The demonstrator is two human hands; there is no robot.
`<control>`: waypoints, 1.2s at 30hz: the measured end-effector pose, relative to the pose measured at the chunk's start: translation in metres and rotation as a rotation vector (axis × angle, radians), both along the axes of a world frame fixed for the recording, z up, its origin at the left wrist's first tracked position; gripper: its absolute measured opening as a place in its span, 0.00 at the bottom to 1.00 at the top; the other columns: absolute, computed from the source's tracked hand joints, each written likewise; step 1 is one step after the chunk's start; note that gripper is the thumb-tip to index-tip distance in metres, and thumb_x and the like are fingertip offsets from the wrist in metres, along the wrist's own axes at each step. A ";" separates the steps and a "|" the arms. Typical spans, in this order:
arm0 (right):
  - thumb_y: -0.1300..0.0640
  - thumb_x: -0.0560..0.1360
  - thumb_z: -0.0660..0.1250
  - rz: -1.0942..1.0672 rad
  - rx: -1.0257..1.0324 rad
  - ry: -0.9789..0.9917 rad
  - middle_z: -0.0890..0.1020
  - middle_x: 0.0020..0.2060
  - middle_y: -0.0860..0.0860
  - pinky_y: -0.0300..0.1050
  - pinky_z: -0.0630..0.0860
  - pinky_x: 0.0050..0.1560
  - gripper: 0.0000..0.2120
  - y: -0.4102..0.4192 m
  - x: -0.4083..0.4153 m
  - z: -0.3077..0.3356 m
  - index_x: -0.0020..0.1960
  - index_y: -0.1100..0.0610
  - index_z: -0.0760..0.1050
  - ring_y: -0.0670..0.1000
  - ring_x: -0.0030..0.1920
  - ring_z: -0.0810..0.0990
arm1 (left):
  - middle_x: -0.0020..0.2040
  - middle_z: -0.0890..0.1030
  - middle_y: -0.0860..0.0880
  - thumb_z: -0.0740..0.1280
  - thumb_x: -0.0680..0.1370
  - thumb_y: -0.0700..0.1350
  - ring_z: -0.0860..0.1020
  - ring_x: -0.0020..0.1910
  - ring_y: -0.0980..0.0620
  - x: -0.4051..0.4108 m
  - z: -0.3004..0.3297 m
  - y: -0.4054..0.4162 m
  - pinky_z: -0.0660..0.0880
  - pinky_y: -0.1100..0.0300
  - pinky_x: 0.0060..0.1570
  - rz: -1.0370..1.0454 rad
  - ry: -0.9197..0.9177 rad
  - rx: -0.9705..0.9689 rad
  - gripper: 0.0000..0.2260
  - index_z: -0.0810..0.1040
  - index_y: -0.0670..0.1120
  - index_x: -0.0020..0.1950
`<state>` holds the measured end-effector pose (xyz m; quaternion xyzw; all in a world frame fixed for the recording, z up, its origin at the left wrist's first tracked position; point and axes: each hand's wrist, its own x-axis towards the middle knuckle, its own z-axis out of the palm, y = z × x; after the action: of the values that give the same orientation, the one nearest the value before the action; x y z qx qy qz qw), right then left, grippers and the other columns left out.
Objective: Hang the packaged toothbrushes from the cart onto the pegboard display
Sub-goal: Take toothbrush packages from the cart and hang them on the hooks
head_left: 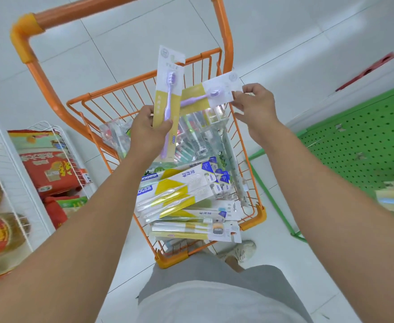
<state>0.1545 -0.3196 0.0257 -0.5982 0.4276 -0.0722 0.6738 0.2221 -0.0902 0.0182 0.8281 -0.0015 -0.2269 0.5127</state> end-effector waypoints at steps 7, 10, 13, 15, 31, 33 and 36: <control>0.61 0.83 0.62 -0.244 0.041 -0.236 0.81 0.43 0.52 0.59 0.81 0.54 0.03 -0.028 -0.106 0.069 0.51 0.55 0.70 0.54 0.41 0.82 | 0.41 0.83 0.49 0.73 0.69 0.30 0.81 0.38 0.54 -0.022 0.056 -0.062 0.79 0.58 0.42 -0.154 0.003 -0.240 0.14 0.78 0.48 0.45; 0.62 0.83 0.61 -0.340 0.076 -0.296 0.83 0.41 0.51 0.53 0.83 0.44 0.05 -0.051 -0.167 0.097 0.50 0.54 0.70 0.53 0.39 0.84 | 0.42 0.86 0.48 0.77 0.68 0.34 0.84 0.40 0.48 -0.054 0.076 -0.105 0.80 0.55 0.45 -0.445 0.115 -0.304 0.11 0.83 0.44 0.47; 0.62 0.83 0.63 -0.398 0.036 -0.265 0.85 0.39 0.50 0.53 0.82 0.40 0.05 -0.068 -0.224 0.116 0.49 0.54 0.71 0.54 0.36 0.83 | 0.42 0.85 0.45 0.78 0.69 0.36 0.82 0.39 0.48 -0.112 0.085 -0.156 0.78 0.53 0.46 -0.658 0.193 -0.297 0.09 0.83 0.44 0.47; 0.62 0.82 0.64 -0.447 -0.010 -0.228 0.85 0.39 0.51 0.50 0.82 0.36 0.05 -0.075 -0.261 0.122 0.49 0.54 0.72 0.55 0.35 0.82 | 0.43 0.85 0.44 0.76 0.72 0.34 0.83 0.39 0.47 -0.159 0.093 -0.185 0.79 0.53 0.43 -0.731 0.270 -0.321 0.09 0.83 0.43 0.49; 0.64 0.80 0.68 -0.684 0.033 -0.143 0.87 0.39 0.55 0.47 0.83 0.39 0.06 -0.095 -0.462 0.096 0.45 0.62 0.81 0.53 0.38 0.86 | 0.47 0.87 0.46 0.76 0.74 0.40 0.86 0.47 0.47 -0.350 0.103 -0.262 0.81 0.50 0.54 -0.758 0.189 -0.125 0.08 0.83 0.45 0.52; 0.64 0.80 0.68 -0.714 0.026 -0.090 0.86 0.39 0.57 0.53 0.85 0.42 0.07 -0.103 -0.465 0.079 0.43 0.59 0.81 0.54 0.38 0.85 | 0.47 0.86 0.46 0.74 0.76 0.45 0.84 0.45 0.49 -0.357 0.096 -0.263 0.80 0.51 0.53 -0.662 0.131 -0.102 0.06 0.82 0.47 0.52; 0.63 0.79 0.69 -0.717 0.027 -0.012 0.83 0.34 0.52 0.57 0.85 0.47 0.09 -0.110 -0.463 0.060 0.40 0.58 0.80 0.54 0.36 0.82 | 0.47 0.86 0.52 0.71 0.79 0.48 0.83 0.47 0.52 -0.363 0.094 -0.262 0.79 0.57 0.52 -0.642 0.152 -0.128 0.05 0.82 0.50 0.52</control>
<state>-0.3084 -0.4301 0.0859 -0.4008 0.6072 -0.3020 0.6160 -0.1413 -0.3521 0.1127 0.7322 -0.2382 -0.4374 0.4646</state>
